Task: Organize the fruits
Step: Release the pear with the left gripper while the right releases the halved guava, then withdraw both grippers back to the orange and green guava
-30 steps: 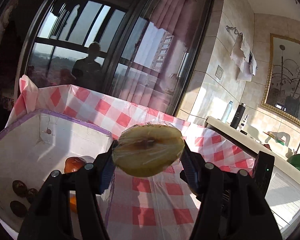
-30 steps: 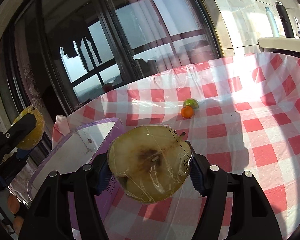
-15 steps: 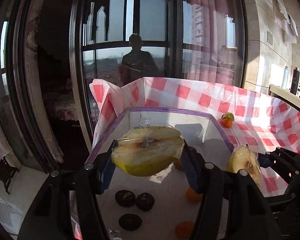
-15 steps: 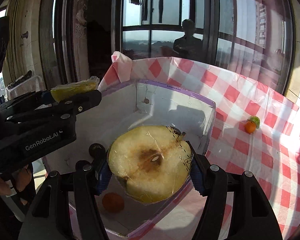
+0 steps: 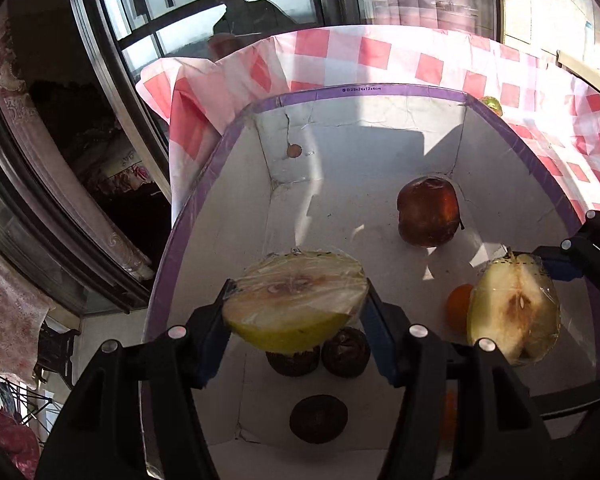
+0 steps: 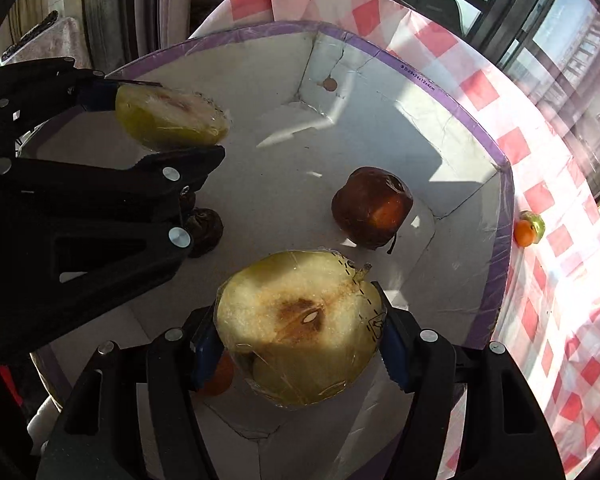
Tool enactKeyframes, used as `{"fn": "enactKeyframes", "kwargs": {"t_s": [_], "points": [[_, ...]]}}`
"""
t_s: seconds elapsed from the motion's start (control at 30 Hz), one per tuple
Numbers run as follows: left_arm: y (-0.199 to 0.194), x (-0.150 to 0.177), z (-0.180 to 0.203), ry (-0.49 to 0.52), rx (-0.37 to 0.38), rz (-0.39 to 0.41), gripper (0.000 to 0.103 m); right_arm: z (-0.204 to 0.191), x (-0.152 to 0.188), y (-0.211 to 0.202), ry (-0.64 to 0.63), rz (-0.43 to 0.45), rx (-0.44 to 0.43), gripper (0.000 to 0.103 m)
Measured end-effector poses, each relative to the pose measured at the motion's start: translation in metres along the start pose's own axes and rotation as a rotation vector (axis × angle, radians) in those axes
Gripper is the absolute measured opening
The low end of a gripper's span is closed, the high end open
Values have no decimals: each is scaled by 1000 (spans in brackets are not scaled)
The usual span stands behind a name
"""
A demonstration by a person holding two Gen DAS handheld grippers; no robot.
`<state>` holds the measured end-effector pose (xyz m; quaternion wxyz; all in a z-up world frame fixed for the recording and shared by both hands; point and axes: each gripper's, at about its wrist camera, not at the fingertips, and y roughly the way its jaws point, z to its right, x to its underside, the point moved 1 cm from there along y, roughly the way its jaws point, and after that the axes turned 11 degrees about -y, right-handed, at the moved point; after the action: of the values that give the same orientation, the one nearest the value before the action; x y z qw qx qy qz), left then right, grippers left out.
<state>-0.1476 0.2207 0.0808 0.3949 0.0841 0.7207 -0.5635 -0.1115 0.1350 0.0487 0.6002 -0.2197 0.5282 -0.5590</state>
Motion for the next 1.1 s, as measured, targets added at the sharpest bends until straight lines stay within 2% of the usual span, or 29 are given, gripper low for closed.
{"fn": "enactKeyframes", "kwargs": {"t_s": [0.2,0.27,0.3,0.33,0.37,0.47,0.7,0.87,0.93,1.03,1.1], "points": [[6,3,4,24,20,-58,60,-3,0,4,-7,-40,18,64],[10,3,3,21,24,-77,62,-1,-2,3,-3,-40,13,70],[11,4,3,22,19,-73,63,0,-1,2,5,-35,11,75],[10,5,4,23,19,-68,65,1,-1,1,12,-30,3,75],[9,5,4,23,19,-65,69,2,0,0,19,-25,3,78],[7,5,3,19,33,-57,75,1,1,-1,23,-17,4,80],[6,4,1,7,32,-55,80,5,1,-4,53,28,-7,82],[-1,2,1,-13,-1,-39,91,10,8,-18,85,114,9,85],[-10,-2,1,-29,-11,-14,95,12,13,-30,93,178,27,85],[-38,-13,6,-53,-43,76,97,22,25,-58,112,328,80,86],[-68,-23,14,-83,-21,186,101,37,42,-80,160,445,134,86]]}}
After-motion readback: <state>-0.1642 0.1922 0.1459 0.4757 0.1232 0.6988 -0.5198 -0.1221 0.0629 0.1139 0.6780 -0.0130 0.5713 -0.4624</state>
